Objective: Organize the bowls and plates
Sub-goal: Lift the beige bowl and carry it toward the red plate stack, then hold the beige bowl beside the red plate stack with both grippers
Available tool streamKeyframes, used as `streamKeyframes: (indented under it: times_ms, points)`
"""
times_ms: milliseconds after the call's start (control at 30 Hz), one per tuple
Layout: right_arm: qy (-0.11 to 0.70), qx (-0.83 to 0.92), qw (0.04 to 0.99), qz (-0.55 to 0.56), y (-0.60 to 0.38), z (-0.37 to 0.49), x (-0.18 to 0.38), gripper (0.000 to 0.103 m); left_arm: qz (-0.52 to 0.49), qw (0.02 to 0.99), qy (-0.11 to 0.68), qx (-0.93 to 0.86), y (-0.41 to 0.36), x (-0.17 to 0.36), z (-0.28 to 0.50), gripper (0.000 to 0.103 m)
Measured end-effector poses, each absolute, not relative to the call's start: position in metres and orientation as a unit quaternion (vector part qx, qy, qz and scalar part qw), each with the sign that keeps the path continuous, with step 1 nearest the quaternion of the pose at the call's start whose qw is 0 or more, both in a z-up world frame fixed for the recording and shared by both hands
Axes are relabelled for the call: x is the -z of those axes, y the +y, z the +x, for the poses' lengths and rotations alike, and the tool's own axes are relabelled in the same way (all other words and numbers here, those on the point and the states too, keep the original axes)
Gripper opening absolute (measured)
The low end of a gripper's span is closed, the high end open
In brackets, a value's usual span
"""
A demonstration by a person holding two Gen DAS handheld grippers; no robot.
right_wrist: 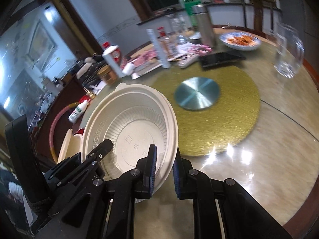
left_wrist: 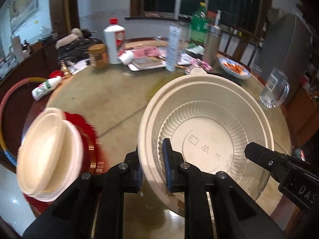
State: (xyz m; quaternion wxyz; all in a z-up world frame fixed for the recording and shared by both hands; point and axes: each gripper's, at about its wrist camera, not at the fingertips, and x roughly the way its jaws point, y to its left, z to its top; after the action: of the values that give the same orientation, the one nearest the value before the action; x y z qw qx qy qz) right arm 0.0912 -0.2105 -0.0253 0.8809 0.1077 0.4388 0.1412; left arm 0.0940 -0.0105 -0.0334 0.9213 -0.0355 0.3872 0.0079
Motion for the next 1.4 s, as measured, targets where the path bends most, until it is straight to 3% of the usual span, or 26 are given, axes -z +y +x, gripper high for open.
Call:
streamKeyframes:
  times_ms: [700, 1400]
  points:
    - [0.398, -0.270, 0.876, 0.020, -0.041, 0.083, -0.023, 0.015, -0.089, 0.937, 0.312, -0.128, 0.132, -0.015, 0.047, 0.015]
    - [0.450, -0.287, 0.845, -0.029, 0.033, 0.096, 0.022, 0.015, -0.125, 0.911, 0.358, -0.160, 0.185, 0.036, 0.048, 0.015]
